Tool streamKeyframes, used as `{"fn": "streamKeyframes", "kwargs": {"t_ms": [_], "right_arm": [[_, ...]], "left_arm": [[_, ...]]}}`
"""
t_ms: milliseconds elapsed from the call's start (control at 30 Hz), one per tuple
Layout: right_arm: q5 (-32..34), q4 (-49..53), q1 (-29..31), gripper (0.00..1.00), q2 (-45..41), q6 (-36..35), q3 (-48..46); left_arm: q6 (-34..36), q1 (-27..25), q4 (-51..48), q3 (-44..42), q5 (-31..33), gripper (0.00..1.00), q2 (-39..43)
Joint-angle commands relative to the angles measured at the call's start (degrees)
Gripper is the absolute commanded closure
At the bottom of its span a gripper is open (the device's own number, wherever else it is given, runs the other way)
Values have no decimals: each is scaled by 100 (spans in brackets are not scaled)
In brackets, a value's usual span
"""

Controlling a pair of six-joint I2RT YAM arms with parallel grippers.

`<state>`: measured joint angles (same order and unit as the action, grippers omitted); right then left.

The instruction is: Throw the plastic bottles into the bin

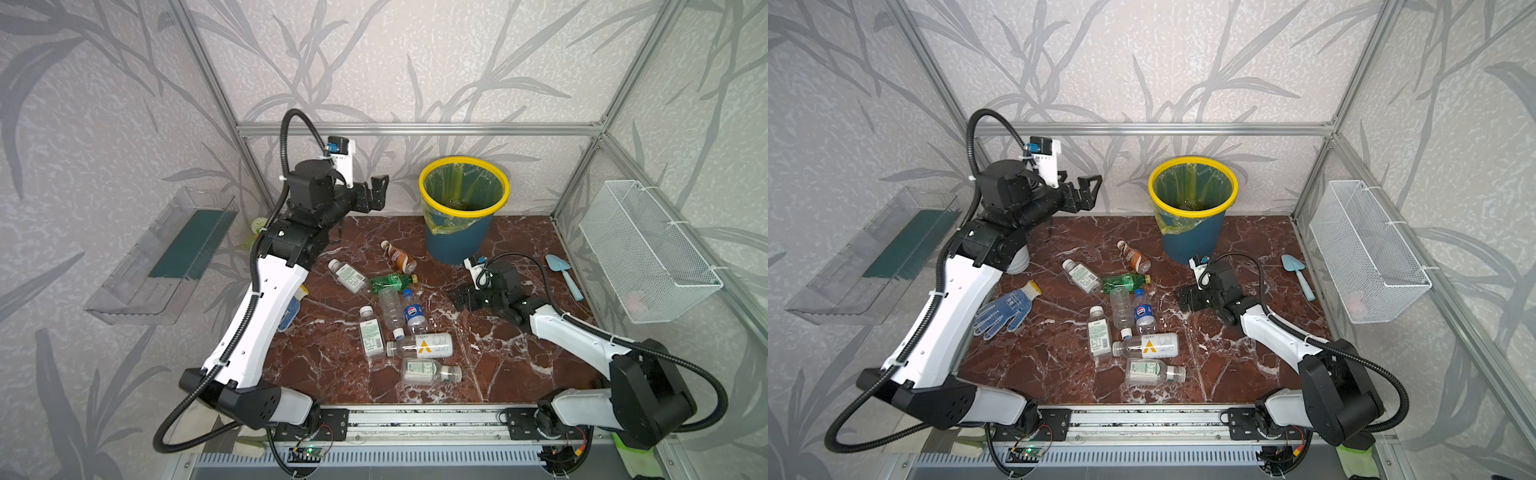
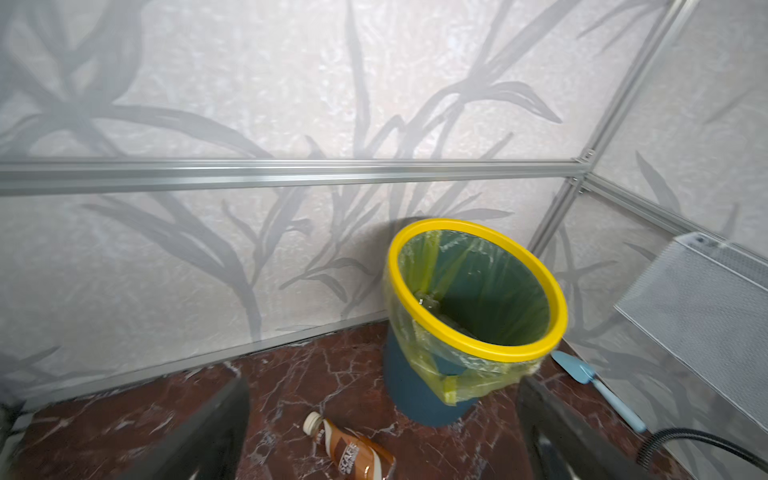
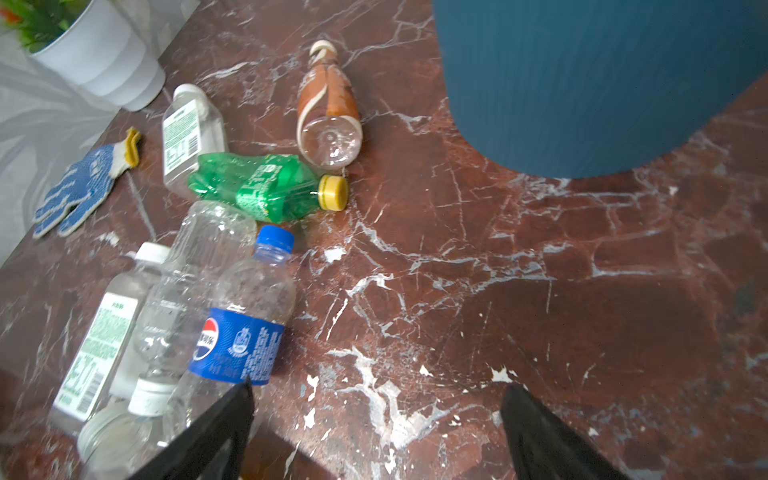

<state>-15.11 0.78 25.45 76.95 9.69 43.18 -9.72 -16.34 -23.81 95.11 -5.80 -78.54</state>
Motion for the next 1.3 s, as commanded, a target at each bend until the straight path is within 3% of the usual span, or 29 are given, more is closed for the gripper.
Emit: {"fn": "streamKeyframes", "kwargs": {"t_ms": [0,167,400,567,900,1133,1267], "right_arm": [[-555,918,72,7,-229,-910,387],[-1140,1660,276,7,-384,-1405,695],[-250,2962,1628,10,-783,-2073,1015],[193,3551,2522,13,-1207,-1824,979],[239,3652,3491,22,-1214,-980,455],[170,2941,3559,22,-1021,-707,-176],[176,3033,3568,20,-571,-818,2]], "left_arm": [[-363,460,1,-1185,320,2,193],[-266,880,-252,-2263,491,2,692],[-204,1029,78,-3152,429,2,996],[-368,1089,48,-3213,362,3,894],[-541,1105,135,-3272,132,4,825],[-560,1098,131,-3262,83,5,808],[-558,1103,122,-3260,91,5,797]]}}
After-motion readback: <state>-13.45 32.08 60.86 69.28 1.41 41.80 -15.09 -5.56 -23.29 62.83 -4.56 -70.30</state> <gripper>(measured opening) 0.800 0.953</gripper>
